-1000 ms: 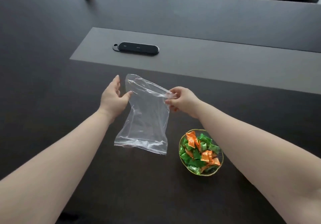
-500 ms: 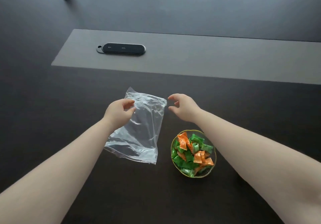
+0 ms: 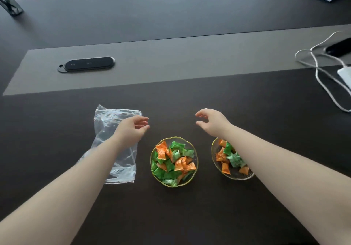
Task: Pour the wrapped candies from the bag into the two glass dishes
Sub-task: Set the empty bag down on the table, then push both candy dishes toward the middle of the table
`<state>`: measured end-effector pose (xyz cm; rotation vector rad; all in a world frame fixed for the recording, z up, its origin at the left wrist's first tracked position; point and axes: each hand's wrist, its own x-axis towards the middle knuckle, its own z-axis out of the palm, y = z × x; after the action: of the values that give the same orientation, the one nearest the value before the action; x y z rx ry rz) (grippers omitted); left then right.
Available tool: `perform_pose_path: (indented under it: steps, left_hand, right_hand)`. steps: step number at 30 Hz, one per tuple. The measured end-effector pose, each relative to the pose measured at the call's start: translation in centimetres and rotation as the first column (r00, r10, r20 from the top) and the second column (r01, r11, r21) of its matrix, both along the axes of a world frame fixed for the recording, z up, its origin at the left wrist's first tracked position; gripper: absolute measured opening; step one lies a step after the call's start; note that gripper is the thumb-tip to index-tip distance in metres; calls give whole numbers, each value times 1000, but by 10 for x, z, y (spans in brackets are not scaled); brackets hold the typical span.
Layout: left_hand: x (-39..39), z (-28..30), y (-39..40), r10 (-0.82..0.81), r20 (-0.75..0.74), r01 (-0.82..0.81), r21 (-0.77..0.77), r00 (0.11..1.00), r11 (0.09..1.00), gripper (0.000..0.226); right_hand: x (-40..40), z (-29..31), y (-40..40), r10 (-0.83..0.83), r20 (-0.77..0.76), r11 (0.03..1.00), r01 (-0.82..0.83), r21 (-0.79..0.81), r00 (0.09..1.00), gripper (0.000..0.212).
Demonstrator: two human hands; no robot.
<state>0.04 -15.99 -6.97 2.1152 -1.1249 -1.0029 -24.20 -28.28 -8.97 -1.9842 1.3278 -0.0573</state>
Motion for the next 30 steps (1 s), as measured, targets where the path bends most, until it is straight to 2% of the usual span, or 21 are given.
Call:
perform_pose_path:
  steps: [3,6,10,13,16,19,22,27,30]
  left_hand:
    - [-25,-14,0,-75,19,72,102,997,992,38]
    - [-43,-30,4,-138,70,120,218,988,969,43]
    - [-50,-52,12,-72,70,48,296,995,954,50]
    - [-51,-60,14,-18,141,-32,348,990,937,52]
    - [-53,-62,14,1,206,-79,372,979,925,48]
    - [-58,-64,14,-13,223,-79,399,975,913,32]
    - [-59,-65,11,42,221,-130,401,974,907,26]
    - [-64,-66,-1,184,85,-202,351,979,914,24]
    - [-70,-60,-20,300,-29,-279,296,953,914,21]
  right_hand:
    - [-48,-8,-2,-118,-119,991,110,-75,986,35]
    - [-92,-17,-2,-254,-214,967,247,-59,943,37]
    - [-131,-32,-1,-300,-293,944,327,48,908,39]
    - [-142,-37,-1,-289,-313,932,340,124,905,38]
    - [-142,-39,-3,-301,-312,902,376,214,901,35]
    - [-138,-39,-6,-316,-302,875,399,275,899,32]
    - [-139,-40,-10,-362,-254,848,430,310,897,24]
    - [-146,-41,-26,-497,-149,773,515,370,855,22]
    - [-152,-36,-46,-589,-75,715,562,415,805,21]
